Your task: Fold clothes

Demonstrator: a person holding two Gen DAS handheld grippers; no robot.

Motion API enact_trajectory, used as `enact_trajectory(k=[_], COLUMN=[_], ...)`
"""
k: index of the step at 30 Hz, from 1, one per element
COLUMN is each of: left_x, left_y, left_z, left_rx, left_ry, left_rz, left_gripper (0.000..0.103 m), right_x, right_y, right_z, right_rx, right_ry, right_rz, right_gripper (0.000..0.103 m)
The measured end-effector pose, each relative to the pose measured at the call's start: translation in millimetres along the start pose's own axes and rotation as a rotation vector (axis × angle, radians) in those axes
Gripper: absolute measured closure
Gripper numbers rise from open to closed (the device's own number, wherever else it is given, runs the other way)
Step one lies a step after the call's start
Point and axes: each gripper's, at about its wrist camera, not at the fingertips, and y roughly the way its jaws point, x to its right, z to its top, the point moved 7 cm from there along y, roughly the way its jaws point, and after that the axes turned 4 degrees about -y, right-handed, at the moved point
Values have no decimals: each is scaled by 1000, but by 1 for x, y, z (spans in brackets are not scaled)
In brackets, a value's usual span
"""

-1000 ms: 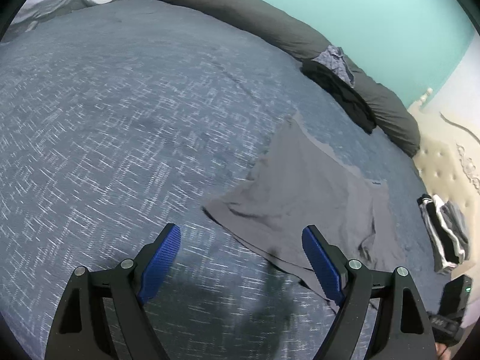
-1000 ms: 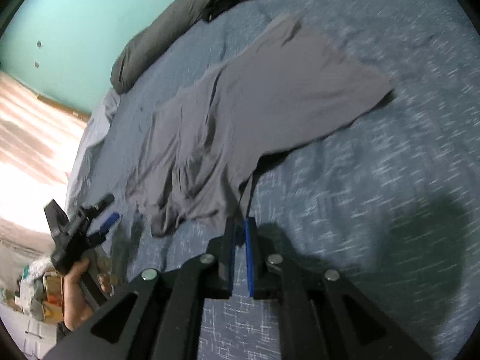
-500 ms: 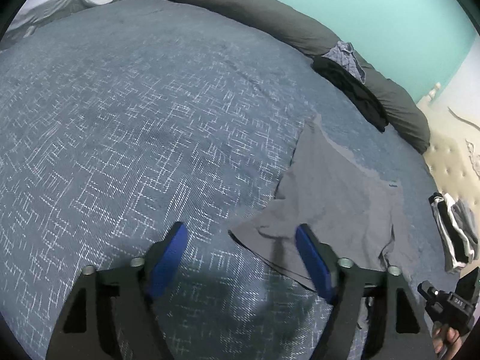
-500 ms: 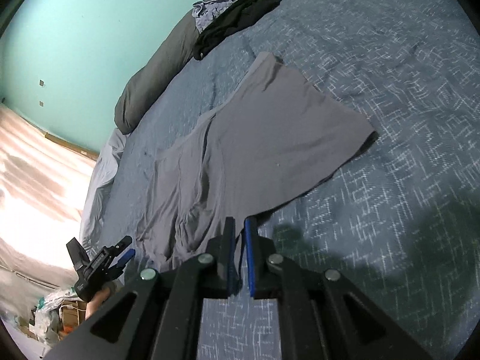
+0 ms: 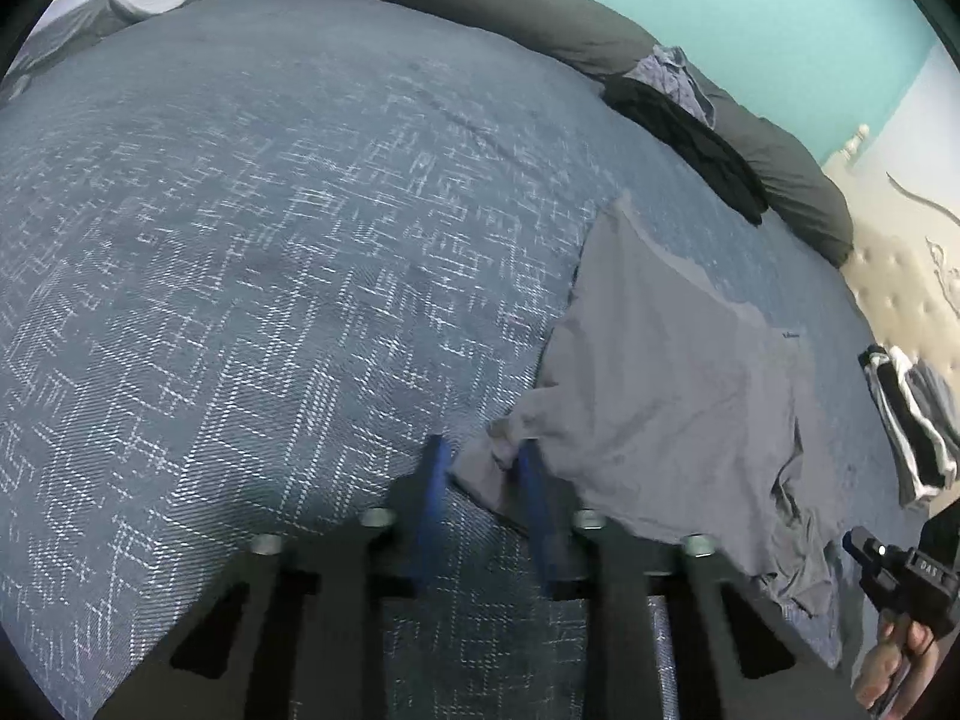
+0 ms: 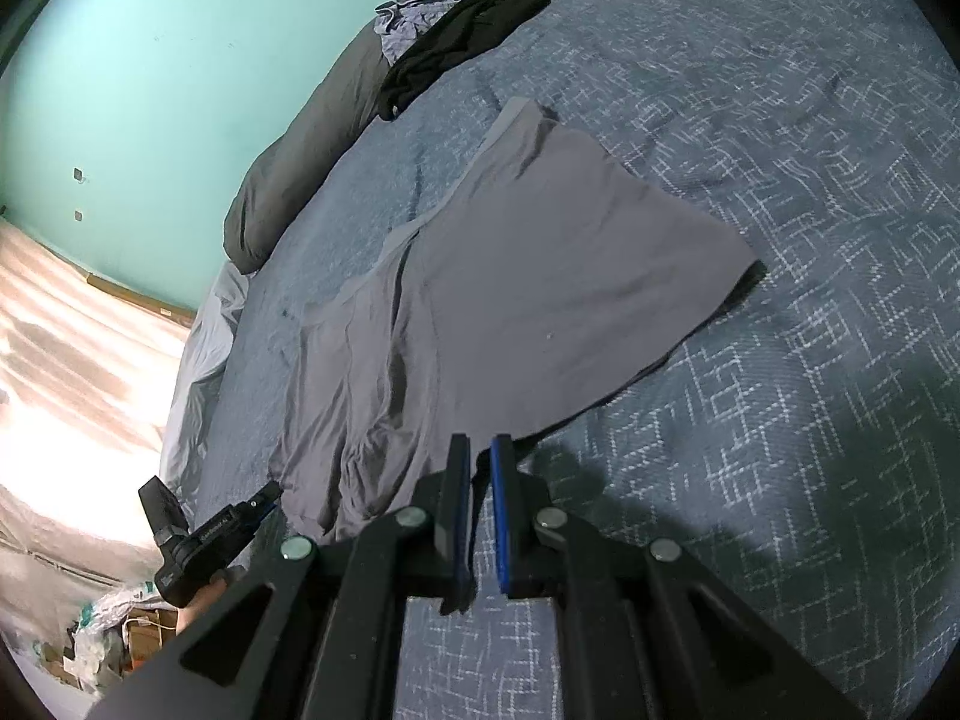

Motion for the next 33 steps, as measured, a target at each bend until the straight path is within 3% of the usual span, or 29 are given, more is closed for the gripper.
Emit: enact_trajectory(k=[4, 17, 27, 30, 33], left_x=[6, 9, -5, -3, -3], left_y=[-5, -12, -4, -4, -2], left_z=[1, 2, -2, -3, -4], left_rx=[7, 18, -5, -13, -23], left_ry=[17, 0, -35, -30, -24], left_rz=[-16, -68, -41, -40, -34], left_gripper=[98, 98, 97, 93, 77], right_x=[2, 8, 6, 5, 4], right_y=[1, 4, 8, 10, 11], right_z=[0, 10, 14, 13, 12], right_rx=[4, 20, 16, 11, 9], right_ry=[9, 26, 26, 25, 23], right_rz=[-2, -3, 7, 9, 7], right_gripper=[97, 97, 97, 97, 97])
